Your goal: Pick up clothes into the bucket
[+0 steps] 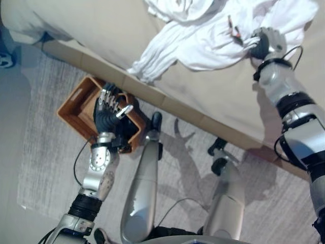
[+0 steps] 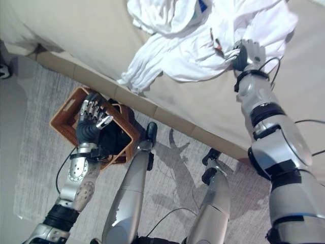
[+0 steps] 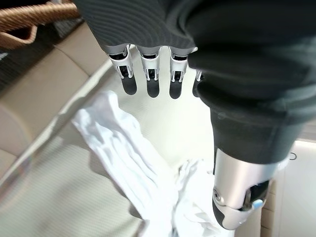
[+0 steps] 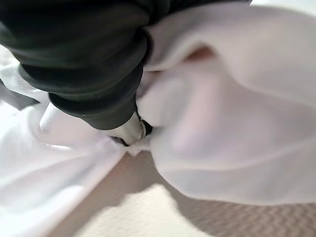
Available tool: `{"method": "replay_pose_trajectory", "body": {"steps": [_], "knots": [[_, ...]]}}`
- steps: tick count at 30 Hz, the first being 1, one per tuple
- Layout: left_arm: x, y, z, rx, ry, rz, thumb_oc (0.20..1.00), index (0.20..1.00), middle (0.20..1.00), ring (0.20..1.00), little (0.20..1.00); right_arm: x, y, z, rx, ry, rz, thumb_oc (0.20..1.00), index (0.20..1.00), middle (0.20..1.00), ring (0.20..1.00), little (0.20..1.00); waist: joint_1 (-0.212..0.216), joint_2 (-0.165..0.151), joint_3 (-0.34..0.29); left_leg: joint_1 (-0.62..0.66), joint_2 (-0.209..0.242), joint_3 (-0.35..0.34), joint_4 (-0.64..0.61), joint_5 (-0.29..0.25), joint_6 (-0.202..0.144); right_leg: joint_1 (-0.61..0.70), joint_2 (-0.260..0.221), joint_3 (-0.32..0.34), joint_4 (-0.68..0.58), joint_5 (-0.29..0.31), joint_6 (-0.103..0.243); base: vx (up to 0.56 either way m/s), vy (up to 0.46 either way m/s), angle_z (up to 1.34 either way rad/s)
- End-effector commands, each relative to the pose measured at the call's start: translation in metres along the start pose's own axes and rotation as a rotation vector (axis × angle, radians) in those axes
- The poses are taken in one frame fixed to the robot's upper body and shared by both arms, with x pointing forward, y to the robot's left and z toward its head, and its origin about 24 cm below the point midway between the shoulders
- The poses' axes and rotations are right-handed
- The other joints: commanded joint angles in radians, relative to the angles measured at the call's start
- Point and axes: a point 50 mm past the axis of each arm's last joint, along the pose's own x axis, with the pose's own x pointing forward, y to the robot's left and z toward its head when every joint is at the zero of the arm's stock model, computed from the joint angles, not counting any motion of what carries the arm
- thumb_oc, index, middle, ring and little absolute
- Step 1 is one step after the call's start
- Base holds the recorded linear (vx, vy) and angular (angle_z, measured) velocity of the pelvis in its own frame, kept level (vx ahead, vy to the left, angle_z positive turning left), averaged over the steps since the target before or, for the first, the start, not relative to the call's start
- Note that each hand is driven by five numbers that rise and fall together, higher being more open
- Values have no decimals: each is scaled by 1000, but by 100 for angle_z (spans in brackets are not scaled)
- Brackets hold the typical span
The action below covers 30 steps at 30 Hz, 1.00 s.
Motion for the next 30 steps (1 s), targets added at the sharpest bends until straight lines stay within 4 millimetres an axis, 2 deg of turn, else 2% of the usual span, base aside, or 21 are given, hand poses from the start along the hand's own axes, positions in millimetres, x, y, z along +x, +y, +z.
{"method": "replay_pose_trajectory", "body": {"steps": [1, 4, 5, 6, 7, 9, 12, 14, 16, 19, 23, 26, 28, 29, 30], "knots": [[1, -8, 12, -29, -89, -18, 1000, 1000, 1000, 1000, 1000, -1, -4, 8, 55, -67, -5, 200, 200, 200, 200, 200, -18, 30, -7, 6, 12, 13, -78, 57, 3, 99, 4, 19, 22, -14, 64, -69, -6, -9], [2, -5, 8, -13, -74, -11, 1000, 1000, 1000, 1000, 1000, -14, 16, 11, 104, -110, 45, 200, 200, 200, 200, 200, -36, 10, -7, 93, 22, 21, -117, 60, 0, 197, 10, 7, -39, 8, 70, -14, -18, -12], [2, -5, 8, -13, -74, -11, 1000, 1000, 1000, 1000, 1000, -14, 16, 11, 104, -110, 45, 200, 200, 200, 200, 200, -36, 10, -7, 93, 22, 21, -117, 60, 0, 198, 10, 7, -40, 8, 70, 37, -35, -14], [2, 0, 4, -7, -55, 13, 1000, 1000, 1000, 1000, 1000, -29, 30, 15, 175, -159, 81, 200, 200, 200, 200, 200, -58, -12, -7, 174, 32, 31, -139, 58, -3, 285, 12, 7, -90, 24, 73, 32, -26, -11], [2, 0, 4, -6, -54, 13, 1000, 1000, 1000, 1000, 1000, -29, 31, 15, 175, -157, 82, 200, 200, 200, 200, 200, -58, -12, -7, 176, 32, 30, -141, 58, -3, 289, 13, 6, -93, 25, 73, 49, -24, -6], [3, 4, 0, -2, -39, 34, 1000, 1000, 1000, 1000, 1000, -43, 38, 14, 259, -186, 104, 200, 200, 200, 200, 200, -77, -26, -12, 241, 42, 38, -165, 57, -7, 357, 18, 4, -133, 38, 77, 50, -9, -10], [-1, 10, -7, 10, -6, 47, 1000, 1000, 1000, 1000, 1000, -68, 53, 5, 404, -182, 156, 200, 200, 200, 200, 200, -101, -43, -44, 313, 50, 45, -199, 60, -9, 440, 28, -8, -193, 56, 84, 91, -27, -9], [-7, 19, -21, 28, 61, 67, 1000, 1000, 1000, 1000, 1000, -91, 61, 1, 545, -200, 208, 200, 200, 200, 200, 200, -125, -60, -86, 386, 62, 54, -241, 66, -12, 514, 40, -11, -256, 82, 93, 109, -32, -13], [-8, 22, -26, 45, 87, 70, 1000, 1000, 1000, 1000, 1000, -98, 63, 2, 577, -213, 233, 200, 200, 200, 200, 200, -133, -65, -103, 415, 67, 57, -266, 75, -12, 537, 45, -13, -284, 92, 96, 82, -14, -19], [-15, 38, -41, 157, 172, 85, 1000, 1000, 1000, 1000, 1000, -115, 58, -4, 697, -244, 268, 200, 200, 200, 200, 200, -155, -85, -170, 513, 83, 82, -337, 86, -22, 614, 63, -20, -358, 113, 107, 122, -31, -21], [-14, 44, -48, 265, 208, 87, 1000, 1000, 1000, 1000, 1000, -118, 45, 1, 816, -286, 243, 200, 200, 200, 200, 200, -173, -91, -223, 572, 89, 102, -383, 97, -30, 653, 73, -23, -409, 139, 115, 82, -15, -19], [-13, 42, -45, 368, 203, 34, 1000, 1000, 1000, 1000, 1000, -120, 25, 20, 976, -398, 233, 200, 200, 200, 200, 200, -187, -94, -284, 634, 100, 128, -392, 80, -31, 689, 96, 0, -447, 142, 115, 98, -16, -12], [-12, 40, -43, 397, 197, 9, 1000, 1000, 1000, 1000, 1000, -121, 21, 24, 1009, -426, 239, 200, 200, 200, 200, 200, -186, -93, -296, 654, 101, 136, -399, 77, -31, 701, 101, 5, -454, 142, 114, 92, -15, -31], [-8, 34, -39, 466, 174, -57, 1000, 1000, 1000, 1000, 1000, -121, 10, 36, 1062, -501, 245, 200, 200, 200, 200, 200, -189, -89, -324, 686, 104, 145, -409, 72, -32, 723, 108, 14, -463, 138, 114, 80, -8, -28], [-8, 34, -39, 466, 175, -57, 1000, 1000, 1000, 1000, 1000, -121, 10, 36, 1063, -500, 245, 200, 200, 200, 200, 200, -189, -89, -324, 687, 104, 146, -411, 72, -32, 724, 108, 15, -464, 138, 114, 106, -11, -29]]}}
